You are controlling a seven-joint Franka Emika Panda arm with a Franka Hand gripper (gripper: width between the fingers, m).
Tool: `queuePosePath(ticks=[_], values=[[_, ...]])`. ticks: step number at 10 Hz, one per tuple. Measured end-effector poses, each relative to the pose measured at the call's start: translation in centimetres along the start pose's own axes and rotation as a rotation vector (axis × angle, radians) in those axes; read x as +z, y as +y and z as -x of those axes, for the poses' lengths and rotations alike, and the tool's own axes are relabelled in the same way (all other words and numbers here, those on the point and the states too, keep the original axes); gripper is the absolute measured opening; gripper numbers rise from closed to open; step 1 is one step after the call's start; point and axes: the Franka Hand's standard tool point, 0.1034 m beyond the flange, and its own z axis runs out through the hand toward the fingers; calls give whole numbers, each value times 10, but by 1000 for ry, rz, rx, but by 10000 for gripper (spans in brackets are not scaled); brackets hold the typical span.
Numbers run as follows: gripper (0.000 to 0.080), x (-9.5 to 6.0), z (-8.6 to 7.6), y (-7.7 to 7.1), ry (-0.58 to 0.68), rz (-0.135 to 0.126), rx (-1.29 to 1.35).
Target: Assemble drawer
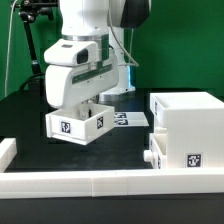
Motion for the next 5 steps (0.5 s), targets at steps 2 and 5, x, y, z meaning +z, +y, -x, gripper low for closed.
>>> queuePosePath(ticks=[2,5], values=[[44,1,2,0,-3,-2,-149],[44,3,4,3,-2,5,-397]])
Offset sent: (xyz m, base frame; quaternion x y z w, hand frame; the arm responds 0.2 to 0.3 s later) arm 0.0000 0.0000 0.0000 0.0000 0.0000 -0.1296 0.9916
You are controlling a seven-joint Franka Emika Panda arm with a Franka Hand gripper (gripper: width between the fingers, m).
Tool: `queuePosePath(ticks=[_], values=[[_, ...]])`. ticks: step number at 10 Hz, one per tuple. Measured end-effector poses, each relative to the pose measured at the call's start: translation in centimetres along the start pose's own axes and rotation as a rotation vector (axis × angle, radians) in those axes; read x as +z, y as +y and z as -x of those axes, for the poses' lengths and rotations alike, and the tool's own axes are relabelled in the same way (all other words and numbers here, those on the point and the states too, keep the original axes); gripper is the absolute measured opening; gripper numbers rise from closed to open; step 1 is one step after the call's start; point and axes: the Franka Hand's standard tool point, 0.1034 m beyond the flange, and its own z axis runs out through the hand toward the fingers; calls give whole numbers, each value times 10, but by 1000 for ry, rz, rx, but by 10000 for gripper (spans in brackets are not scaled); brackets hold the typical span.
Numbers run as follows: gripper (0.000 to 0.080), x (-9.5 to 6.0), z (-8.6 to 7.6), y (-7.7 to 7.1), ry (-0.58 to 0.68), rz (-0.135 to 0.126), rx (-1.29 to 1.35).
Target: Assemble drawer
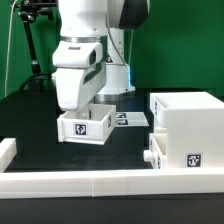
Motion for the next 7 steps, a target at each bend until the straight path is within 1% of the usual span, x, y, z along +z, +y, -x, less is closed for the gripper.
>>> queuePosePath(ticks=[2,3,4,7], values=[[44,-9,1,20,-18,26,-232],[44,-12,-1,29,-28,22,-250],[44,-14,-3,38,-44,28,-290],[44,-12,-2,37,-44,25,-288]])
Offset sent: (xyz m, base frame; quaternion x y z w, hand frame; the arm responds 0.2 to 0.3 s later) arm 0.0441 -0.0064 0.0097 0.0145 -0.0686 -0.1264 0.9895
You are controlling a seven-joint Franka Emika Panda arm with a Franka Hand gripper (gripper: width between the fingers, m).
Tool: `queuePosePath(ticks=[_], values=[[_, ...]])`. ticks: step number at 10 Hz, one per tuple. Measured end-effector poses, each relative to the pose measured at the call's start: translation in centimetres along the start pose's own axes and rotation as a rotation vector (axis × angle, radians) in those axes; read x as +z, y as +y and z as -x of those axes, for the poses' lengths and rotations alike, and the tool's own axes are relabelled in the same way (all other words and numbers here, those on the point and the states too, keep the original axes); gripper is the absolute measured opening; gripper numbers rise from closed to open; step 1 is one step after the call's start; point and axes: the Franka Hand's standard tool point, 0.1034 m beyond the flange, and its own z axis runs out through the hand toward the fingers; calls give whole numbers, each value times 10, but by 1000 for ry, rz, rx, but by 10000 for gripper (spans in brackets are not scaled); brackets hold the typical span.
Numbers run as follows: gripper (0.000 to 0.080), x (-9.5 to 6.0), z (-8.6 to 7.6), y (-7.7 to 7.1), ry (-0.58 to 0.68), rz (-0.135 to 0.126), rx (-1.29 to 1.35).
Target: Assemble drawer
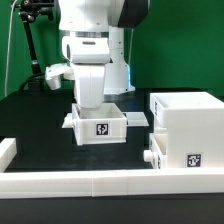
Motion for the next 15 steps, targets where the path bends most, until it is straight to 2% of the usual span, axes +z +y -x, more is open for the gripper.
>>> queuePosePath(ticks=[2,6,7,11,13,15], values=[[44,4,3,0,2,-2,-42],[44,-5,15,34,-8,-12,-48],[44,-7,13,42,-9,-4,-49],[44,-6,11,42,-8,-4,-18],[44,-6,-2,40,-3,-46,75],[44,-8,-16,52,-3,-39,171]])
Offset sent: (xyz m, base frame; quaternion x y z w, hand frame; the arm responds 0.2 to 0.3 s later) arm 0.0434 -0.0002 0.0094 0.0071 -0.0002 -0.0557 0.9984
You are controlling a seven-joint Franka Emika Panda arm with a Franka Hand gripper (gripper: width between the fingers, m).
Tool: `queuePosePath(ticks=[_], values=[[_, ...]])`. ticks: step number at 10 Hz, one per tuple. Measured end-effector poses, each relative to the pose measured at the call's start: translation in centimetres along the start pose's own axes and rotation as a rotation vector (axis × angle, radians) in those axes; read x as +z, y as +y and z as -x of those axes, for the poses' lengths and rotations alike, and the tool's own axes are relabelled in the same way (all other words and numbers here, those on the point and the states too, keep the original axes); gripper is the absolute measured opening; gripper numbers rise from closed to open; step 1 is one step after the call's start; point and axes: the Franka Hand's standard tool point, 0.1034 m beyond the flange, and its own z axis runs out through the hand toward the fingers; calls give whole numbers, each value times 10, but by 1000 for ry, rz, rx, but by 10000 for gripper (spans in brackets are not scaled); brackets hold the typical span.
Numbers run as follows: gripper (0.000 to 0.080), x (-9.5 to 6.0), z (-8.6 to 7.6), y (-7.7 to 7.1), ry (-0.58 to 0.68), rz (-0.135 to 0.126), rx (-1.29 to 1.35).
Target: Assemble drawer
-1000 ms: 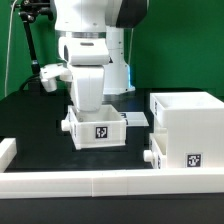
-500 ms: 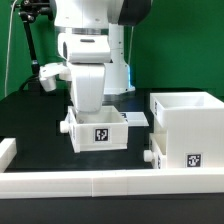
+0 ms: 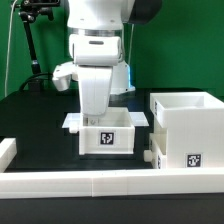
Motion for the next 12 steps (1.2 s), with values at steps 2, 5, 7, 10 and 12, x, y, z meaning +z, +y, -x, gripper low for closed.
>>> queuePosePath(ticks=[2,5,7,10,12], values=[[44,-5,-16,10,-4,-14,69],[44,-4,-15,10,-4,-14,67],[44,-3,-16,10,-1,-3,66],[44,-1,-30,13,13,42,57],[44,-4,-37,17,18,56,49]])
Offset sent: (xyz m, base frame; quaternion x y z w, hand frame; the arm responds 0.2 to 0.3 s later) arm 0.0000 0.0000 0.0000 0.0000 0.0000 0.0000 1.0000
